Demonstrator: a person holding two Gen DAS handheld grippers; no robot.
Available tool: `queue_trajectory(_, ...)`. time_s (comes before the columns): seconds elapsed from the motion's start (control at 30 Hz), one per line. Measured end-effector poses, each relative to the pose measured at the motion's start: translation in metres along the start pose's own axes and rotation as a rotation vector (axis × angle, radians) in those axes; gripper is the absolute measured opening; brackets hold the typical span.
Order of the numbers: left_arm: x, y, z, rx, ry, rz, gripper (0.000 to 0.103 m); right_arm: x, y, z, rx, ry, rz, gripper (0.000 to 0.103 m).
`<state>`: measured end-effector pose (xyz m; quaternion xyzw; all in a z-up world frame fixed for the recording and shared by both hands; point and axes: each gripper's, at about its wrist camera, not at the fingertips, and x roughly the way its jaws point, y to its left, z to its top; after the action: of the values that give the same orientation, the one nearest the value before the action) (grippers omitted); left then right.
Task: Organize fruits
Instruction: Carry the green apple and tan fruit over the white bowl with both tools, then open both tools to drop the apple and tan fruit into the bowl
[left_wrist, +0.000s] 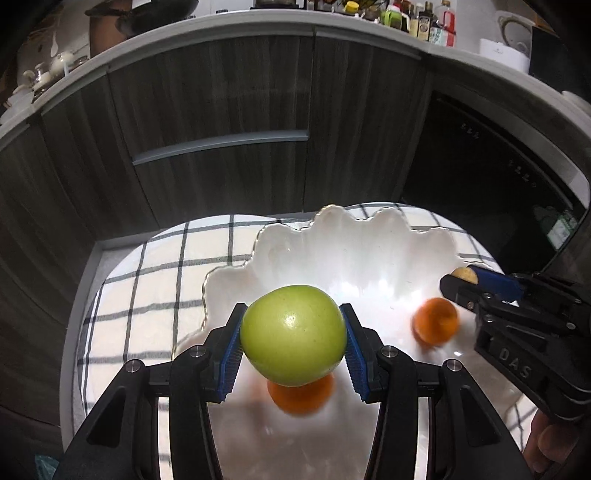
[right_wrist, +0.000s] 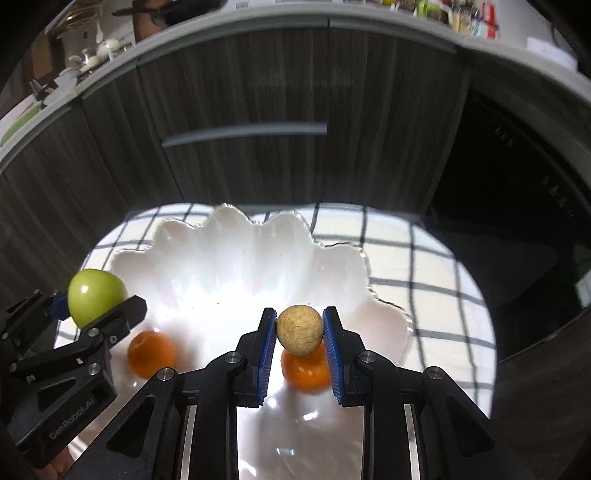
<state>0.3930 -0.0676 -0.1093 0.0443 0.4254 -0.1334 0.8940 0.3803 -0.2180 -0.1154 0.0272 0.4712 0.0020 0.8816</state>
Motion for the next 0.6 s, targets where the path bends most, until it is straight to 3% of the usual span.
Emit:
queue_trajectory(0.2, 0.018, 0.006, 0.001, -0.007, 0.044, -0.009, 0.048, 0.025, -0.001, 0.002, 0.017, 0.043, 0.018, 0.027)
queue_trajectory(0.43, 0.022, 0.006, 0.002, -0.003, 0.065, -0.007, 0.049, 0.024, -0.001, 0.007, 0.014, 0.034, 0.016, 0.028)
queue_trajectory(0.5, 0.017, 0.006, 0.004, 0.002, 0.045, 0.004, 0.058, 0.019, -0.002, 0.006, 0.016, 0.028, 0.014, 0.036)
queue_trajectory(0.57, 0.009, 0.006, 0.006, 0.008, 0.017, 0.020, 0.075, 0.014, -0.004, 0.004, 0.022, 0.017, 0.009, 0.049)
queue_trajectory(0.6, 0.006, 0.006, 0.007, 0.013, 0.004, 0.028, 0.076, 0.012, -0.004, 0.004, 0.023, 0.007, 0.005, 0.056)
